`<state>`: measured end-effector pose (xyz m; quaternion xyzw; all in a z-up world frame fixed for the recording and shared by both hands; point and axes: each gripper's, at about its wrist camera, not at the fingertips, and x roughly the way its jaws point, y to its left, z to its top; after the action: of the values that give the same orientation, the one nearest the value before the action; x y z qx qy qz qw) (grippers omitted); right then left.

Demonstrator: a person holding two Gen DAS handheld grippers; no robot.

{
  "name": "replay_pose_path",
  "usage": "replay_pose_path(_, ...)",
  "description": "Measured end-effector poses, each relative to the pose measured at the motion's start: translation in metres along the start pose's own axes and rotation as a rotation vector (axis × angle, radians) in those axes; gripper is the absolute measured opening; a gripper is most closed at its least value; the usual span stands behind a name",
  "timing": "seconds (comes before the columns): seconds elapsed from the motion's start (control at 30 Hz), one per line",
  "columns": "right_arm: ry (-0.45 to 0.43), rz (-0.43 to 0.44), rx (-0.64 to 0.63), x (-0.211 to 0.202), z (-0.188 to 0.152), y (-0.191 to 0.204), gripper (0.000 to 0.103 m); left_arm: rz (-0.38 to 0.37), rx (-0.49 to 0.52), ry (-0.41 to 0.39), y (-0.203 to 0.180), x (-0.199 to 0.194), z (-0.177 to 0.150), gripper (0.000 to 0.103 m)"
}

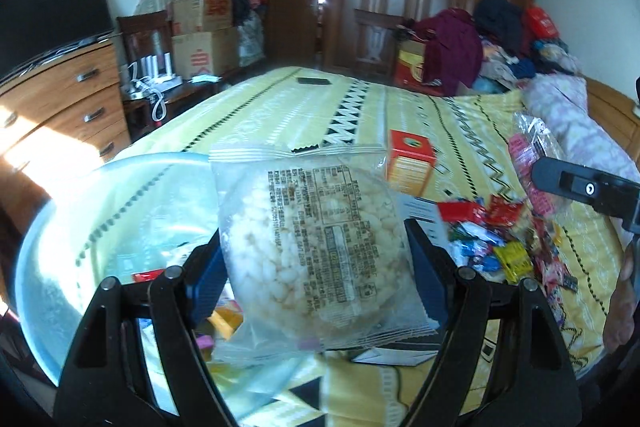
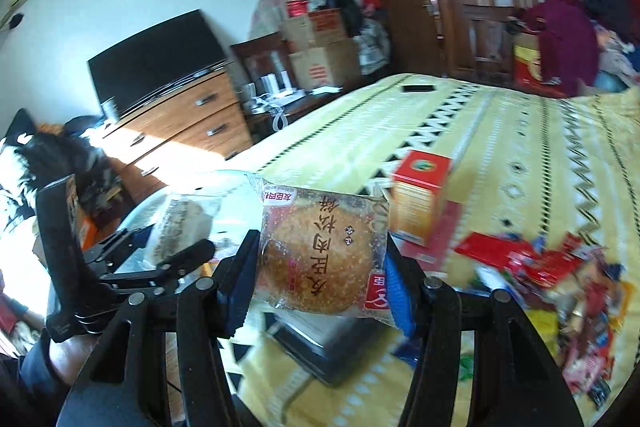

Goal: Organize snacks
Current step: 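Carry the rice-cake bag and round pastry over the glass bowl, then open both tools to drop the snacks into the bowl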

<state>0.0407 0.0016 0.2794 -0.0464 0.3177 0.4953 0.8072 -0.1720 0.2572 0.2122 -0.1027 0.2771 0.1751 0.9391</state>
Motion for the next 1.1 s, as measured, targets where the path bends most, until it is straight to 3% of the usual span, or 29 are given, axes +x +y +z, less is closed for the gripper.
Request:
replay_pose_path(0.27, 0.094, 0.162, -0.064, 0.081, 0.025, 0.083, 0.06, 0.085, -0.184, 0.021, 0.072, 0.005, -0.005, 0.081)
replay_pose_path(0.53, 0.19, 0.246, -0.093, 0.151, 0.016, 0.133, 0.06, 0.135, -0.283, 0.086, 0.106, 0.02, -0.017, 0.081)
replay_pose_path(1.1, 0.231, 0.26, -0.094, 0.165, 0.004, 0.14, 0.06, 0.127, -0.275, 0.1, 0.115, 0.019, -0.018, 0.081)
